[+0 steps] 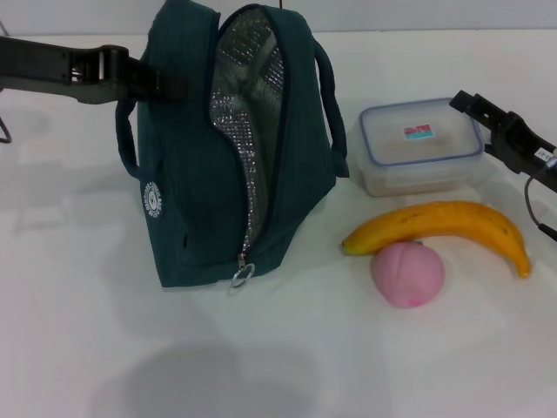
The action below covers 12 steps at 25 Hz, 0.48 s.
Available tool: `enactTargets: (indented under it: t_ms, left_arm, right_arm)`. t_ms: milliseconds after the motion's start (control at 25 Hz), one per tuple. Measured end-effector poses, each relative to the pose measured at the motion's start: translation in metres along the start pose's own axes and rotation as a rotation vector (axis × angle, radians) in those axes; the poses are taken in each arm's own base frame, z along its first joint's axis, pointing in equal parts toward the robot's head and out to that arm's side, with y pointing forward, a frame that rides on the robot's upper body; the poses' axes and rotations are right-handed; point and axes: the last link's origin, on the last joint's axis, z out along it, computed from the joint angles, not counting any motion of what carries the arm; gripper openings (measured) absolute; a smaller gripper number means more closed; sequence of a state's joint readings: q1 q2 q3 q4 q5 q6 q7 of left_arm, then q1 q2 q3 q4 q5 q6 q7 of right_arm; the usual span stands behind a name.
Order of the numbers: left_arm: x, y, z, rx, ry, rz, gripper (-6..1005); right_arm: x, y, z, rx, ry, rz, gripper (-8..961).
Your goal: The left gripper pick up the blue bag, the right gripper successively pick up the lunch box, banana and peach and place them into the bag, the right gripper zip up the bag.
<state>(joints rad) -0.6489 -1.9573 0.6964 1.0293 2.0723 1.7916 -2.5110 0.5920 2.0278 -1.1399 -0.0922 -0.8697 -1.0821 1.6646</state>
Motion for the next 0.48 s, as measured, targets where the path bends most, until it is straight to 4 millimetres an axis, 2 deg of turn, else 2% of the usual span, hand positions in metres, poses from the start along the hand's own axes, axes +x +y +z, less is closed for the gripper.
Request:
enactTargets:
  t_ms: [440,480]
  left_arm:
    - [-0.0004,-0.0003,-0.0002,0.001,0.0,0.0,42]
    - [-0.0006,-0.0004,-0.0004,0.001,0.0,0.0,42]
  right_arm:
    - [-0.0003,0.0023,-0.0021,-0.023,-0.004,0.004,697]
    - [-0.0002,0.0022,-0.0022,-0.022,-0.003,0.004,659]
